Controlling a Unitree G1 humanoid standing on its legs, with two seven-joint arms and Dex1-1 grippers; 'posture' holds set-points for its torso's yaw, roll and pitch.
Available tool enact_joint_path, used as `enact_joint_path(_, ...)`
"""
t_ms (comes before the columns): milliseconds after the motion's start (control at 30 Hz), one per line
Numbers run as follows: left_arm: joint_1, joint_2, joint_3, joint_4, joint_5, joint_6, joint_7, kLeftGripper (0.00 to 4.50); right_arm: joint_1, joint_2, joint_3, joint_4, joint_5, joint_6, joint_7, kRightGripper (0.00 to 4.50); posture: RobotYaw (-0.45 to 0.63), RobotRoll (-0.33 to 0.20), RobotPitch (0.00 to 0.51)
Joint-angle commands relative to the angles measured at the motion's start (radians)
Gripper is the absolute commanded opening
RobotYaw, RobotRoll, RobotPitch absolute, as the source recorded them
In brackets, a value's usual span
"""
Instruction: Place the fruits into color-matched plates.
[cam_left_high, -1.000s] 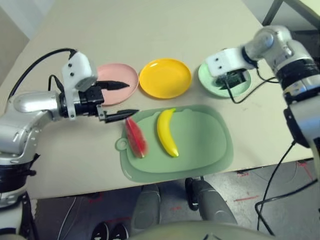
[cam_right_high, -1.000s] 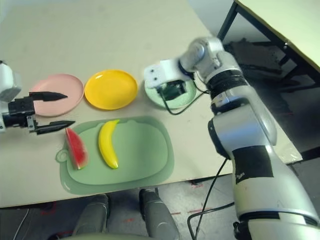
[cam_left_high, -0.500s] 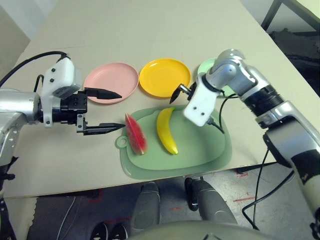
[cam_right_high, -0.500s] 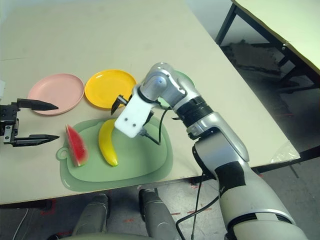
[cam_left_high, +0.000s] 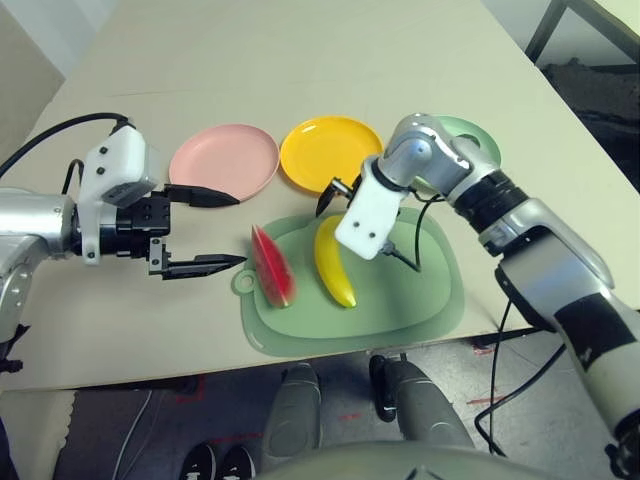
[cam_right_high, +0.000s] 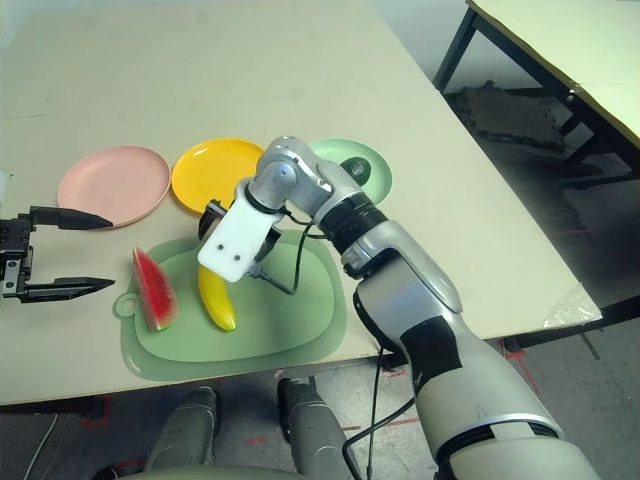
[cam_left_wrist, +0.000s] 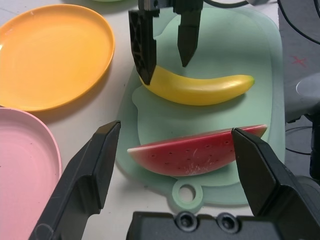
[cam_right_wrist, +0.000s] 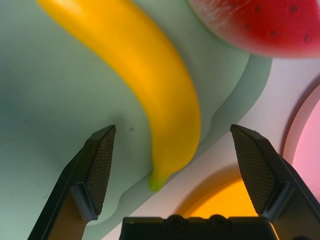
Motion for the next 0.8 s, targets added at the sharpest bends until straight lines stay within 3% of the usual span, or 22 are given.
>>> enact_joint_path(33,0.002,0.005,-0.002,-0.025,-0.003,0.011,0.007,4.50,0.029,0.008,0.035,-0.020,0.002,-0.009,0.022,4.49,0.12,0.000,0.214)
enact_joint_path(267,0.012,-0.002,0.014,-0.058,-0.004,0.012,0.038,4.50,0.057,0.007,0.050,-0.043,0.010,0.053,0.071,4.49,0.15,0.000,0.211)
enact_joint_path(367,0.020,-0.001,0.021,-0.068,-0.010,0.017,0.046,4.50,0.069,-0.009,0.056,-0.049,0.011,0.065,0.100,3.79,0.15,0.000,0.210)
enact_joint_path(567,0.024,0.001,0.025,-0.069,-0.014,0.014,0.049,4.50,0.104,-0.071,0.059,-0.096,0.033,0.098,0.178,1.67,0.14,0.000,0.207)
enact_joint_path(800,-0.024,-0.039,-0.009,-0.057,-0.033,0.038,0.080,4.50,0.100,-0.193,0.086,-0.147,0.091,0.128,0.211,1.67,0.10,0.000,0.205)
